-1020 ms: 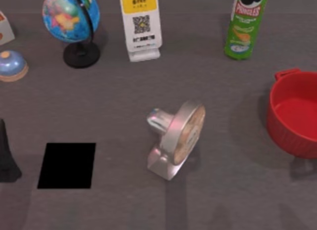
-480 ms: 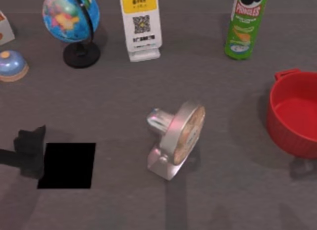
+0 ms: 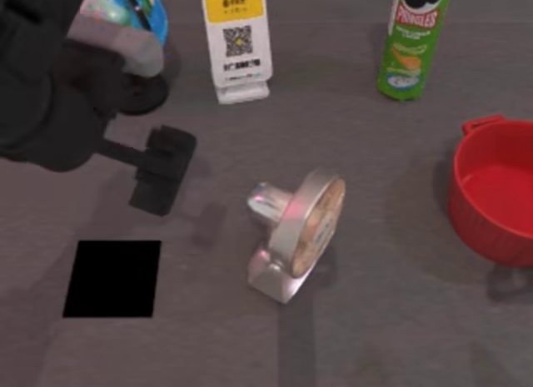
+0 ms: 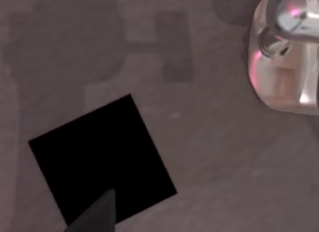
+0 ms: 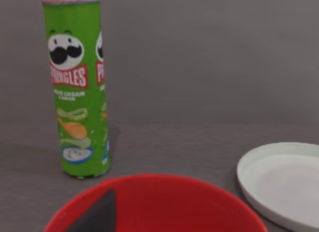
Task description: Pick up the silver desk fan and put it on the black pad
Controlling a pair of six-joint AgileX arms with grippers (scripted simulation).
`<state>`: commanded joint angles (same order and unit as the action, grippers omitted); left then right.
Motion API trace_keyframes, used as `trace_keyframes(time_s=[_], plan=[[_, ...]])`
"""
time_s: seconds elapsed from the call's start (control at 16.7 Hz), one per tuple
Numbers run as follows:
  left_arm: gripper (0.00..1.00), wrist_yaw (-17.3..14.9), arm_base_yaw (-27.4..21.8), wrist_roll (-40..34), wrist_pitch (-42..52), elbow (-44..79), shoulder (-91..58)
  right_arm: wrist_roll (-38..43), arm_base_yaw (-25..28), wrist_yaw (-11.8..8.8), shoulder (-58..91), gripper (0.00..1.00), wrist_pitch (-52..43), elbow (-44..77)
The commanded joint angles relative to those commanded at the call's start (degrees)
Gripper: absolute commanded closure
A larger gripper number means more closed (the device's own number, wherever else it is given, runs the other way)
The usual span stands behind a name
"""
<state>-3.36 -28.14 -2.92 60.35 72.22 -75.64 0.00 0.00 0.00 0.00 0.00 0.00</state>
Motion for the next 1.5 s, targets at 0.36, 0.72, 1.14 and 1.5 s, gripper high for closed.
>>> trace_keyframes(time_s=[0.36,0.72,1.14,1.5], plan=[[0.00,1.1,-9.4,-4.2,19.6,32.9,-30.4,0.0,0.0,0.0,0.0,0.00,0.0,0.0],[0.00,2.6,-15.4,-8.1,31.0,57.0,-50.9,0.0,0.0,0.0,0.0,0.00,0.0,0.0],[0.00,3.2,-16.9,-9.3,33.5,63.4,-56.1,0.0,0.0,0.0,0.0,0.00,0.0,0.0],[0.00,3.2,-16.7,-9.1,29.9,59.0,-55.1,0.0,0.0,0.0,0.0,0.00,0.0,0.0]])
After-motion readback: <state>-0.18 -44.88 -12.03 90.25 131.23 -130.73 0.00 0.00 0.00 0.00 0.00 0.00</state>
